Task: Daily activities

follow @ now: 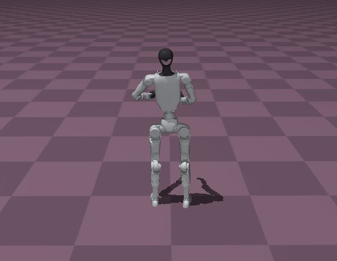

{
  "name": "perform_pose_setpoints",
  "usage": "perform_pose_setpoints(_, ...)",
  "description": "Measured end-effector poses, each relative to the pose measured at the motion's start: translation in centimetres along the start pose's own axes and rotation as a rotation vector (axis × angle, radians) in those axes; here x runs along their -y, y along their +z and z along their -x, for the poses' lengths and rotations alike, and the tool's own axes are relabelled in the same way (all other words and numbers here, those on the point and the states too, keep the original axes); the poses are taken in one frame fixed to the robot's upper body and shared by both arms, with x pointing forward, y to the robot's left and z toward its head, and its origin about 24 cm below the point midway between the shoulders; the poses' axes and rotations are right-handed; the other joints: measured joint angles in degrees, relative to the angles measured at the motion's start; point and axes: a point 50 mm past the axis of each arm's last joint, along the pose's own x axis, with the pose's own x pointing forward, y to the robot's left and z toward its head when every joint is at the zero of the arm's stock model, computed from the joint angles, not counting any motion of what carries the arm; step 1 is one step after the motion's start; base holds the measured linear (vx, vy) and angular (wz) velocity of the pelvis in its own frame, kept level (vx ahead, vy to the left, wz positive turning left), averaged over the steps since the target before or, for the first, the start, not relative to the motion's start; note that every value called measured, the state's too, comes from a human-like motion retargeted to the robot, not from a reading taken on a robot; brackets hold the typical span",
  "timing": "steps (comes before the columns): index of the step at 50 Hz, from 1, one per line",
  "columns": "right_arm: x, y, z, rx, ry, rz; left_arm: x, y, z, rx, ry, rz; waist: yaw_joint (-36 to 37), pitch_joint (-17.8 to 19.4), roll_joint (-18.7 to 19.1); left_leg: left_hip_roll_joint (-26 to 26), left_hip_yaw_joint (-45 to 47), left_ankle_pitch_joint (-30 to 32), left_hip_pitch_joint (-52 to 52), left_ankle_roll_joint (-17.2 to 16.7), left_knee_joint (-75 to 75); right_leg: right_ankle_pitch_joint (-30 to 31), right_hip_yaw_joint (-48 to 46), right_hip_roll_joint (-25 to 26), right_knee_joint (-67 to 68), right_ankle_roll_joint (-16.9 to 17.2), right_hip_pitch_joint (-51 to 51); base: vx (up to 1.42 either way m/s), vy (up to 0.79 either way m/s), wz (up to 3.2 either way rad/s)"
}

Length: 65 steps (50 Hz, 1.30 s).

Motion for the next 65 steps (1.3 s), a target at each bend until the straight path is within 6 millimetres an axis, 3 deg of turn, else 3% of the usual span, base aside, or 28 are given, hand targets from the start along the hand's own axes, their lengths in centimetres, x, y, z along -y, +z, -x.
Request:
perform_pose_setpoints(16, -0.7, 0.5, -0.4, 0.002, 0.067, -0.014, -0.8, 0.6, -2.8, 0.056, 0.054, -0.049, 0.02, -0.23, -0.66, 0.05, 0.48, 0.80, 0.36, -0.03, -1.00, 0.43, 1.22, 0.11, -0.27, 0.27, -0.31, 0.00, 0.00, 0.00)
perform_pose_setpoints(33, 1.0, 0.4, 0.8, -0.007, 0.032, -0.063, -1.0, -1.3, -3.7, -0.038, 0.081, -0.087, -1.31, 0.26, -2.00, 0.32, 1.36, 0.80, -0.12, -0.79, 0.28, -0.38, 2.63, 0.25, 0.22, 0.38, -0.98, 0.00, 0.00, 0.00)
perform_pose_setpoints(45, 0.8, 0.2, 0.3, -0.021, 0.120, 0.052, 1.2, -1.9, -3.8, -0.004, -0.109, -0.260, -2.22, 0.71, -2.18, 0.26, 2.29, 1.44, 0.25, -1.33, -0.19, 0.00, 3.16, 0.13, 0.37, 0.64, -1.21, 0.00, 0.00, 0.00)
perform_pose_setpoints(56, -0.1, -0.6, -0.6, -0.069, 0.197, 0.113, 3.3, -0.7, -4.5, 0.063, -0.239, -0.371, -2.95, 0.71, -0.52, 0.09, 3.21, 2.07, 0.59, -1.63, -1.60, 1.00, 2.78, -0.06, 0.17, 1.11, -1.53, 0.00, 0.00, 0.00)
perform_pose_setpoints(65, -0.2, -2.4, -1.1, -0.178, 0.205, 0.088, 4.3, 0.6, -5.1, 0.097, -0.296, -0.362, -3.16, 0.75, 1.54, -0.18, 4.02, 2.72, 0.61, -1.77, -2.81, 1.75, 2.25, -0.34, -0.10, 1.66, -1.94, 0.00, 0.00, 0.00)
